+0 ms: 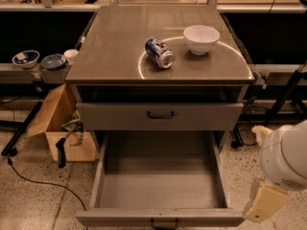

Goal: Close middle drawer

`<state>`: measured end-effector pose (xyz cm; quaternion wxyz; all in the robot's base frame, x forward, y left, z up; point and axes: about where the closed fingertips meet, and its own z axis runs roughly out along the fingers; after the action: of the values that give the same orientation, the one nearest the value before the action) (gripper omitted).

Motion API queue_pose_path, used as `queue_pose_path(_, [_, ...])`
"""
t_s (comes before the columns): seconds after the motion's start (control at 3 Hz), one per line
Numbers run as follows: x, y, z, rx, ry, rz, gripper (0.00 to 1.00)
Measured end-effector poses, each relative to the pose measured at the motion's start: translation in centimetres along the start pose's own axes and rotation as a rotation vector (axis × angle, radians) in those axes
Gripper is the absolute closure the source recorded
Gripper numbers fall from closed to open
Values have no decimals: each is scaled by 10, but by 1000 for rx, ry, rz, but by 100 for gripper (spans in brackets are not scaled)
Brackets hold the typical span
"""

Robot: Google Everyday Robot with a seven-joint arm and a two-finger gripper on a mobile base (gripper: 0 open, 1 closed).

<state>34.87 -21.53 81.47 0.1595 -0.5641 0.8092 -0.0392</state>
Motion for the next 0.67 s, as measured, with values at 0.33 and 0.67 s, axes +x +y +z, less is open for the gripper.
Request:
queue_pose_path(0.33, [14,20,34,7,41,25,0])
queue_pose_path(0.67, [31,42,75,-13,85,60,0])
